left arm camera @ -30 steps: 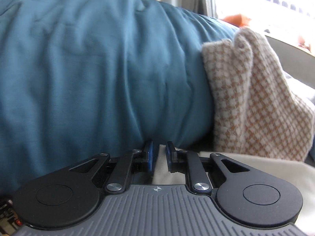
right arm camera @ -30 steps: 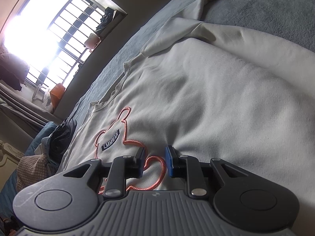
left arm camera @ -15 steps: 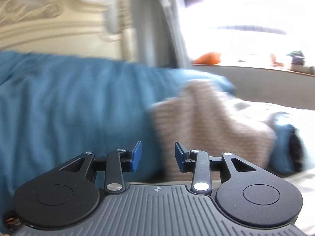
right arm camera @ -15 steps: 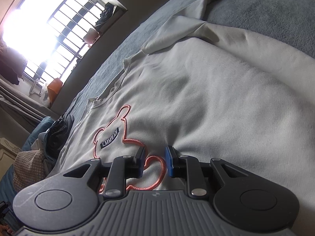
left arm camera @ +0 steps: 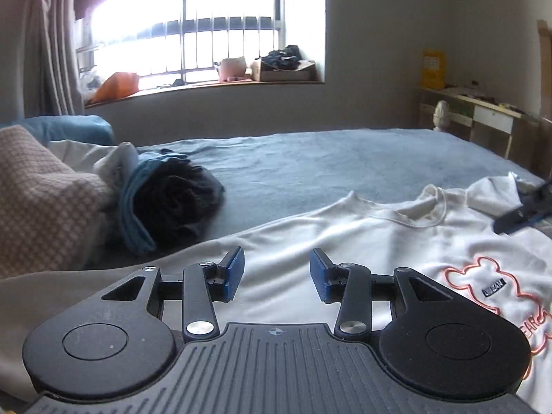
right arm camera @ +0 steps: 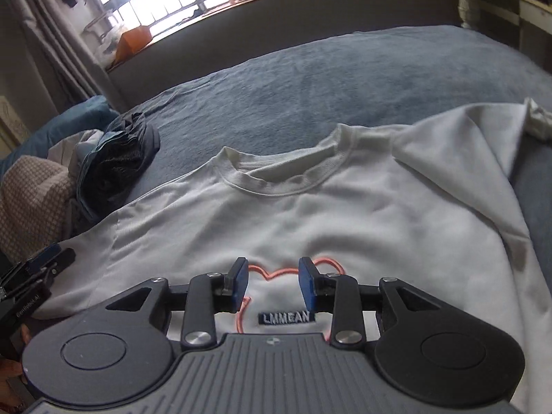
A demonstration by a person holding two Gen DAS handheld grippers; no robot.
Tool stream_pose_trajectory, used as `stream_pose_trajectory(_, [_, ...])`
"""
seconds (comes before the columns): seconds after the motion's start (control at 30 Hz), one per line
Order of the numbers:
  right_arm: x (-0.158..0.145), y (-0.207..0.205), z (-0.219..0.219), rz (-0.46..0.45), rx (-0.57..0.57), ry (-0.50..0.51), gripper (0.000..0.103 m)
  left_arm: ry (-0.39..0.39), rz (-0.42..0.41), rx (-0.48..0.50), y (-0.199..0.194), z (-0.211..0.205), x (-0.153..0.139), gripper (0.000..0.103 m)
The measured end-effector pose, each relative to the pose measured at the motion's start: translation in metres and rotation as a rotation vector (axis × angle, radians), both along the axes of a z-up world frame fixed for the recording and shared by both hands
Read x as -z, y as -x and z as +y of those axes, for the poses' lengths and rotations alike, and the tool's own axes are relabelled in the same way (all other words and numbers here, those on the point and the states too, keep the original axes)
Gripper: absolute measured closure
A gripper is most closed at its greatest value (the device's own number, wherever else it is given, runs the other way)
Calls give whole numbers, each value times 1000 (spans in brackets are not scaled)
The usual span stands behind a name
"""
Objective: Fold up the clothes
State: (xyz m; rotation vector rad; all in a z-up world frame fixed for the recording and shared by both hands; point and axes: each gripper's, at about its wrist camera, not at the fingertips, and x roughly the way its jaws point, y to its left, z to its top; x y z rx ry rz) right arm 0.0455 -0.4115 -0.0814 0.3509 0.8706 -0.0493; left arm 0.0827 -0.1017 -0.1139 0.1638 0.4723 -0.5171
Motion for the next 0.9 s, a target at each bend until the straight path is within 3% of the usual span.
stream_pose_trajectory(0.13, [2,-55,30,-7,-107,54,71,-31,-5,0,2,-14,22,61])
stream_pose_trajectory(0.3, [12,-127,47,6,-152,47,72,21,107,-75,-13,-5,50,61])
stream_pose_trajectory(0.43, [27,-179,32,108,-91,-82,69,104,140,-83,-17,7,59,60])
stream_pose_trajectory(0.73, [52,-242,6,301,95,-275,63,143,132,-67,-11,12,64,53])
stream_pose_trajectory(0.9, [61,-259,9,378,109,-267,63,156,130,-67,-10,13,64,53])
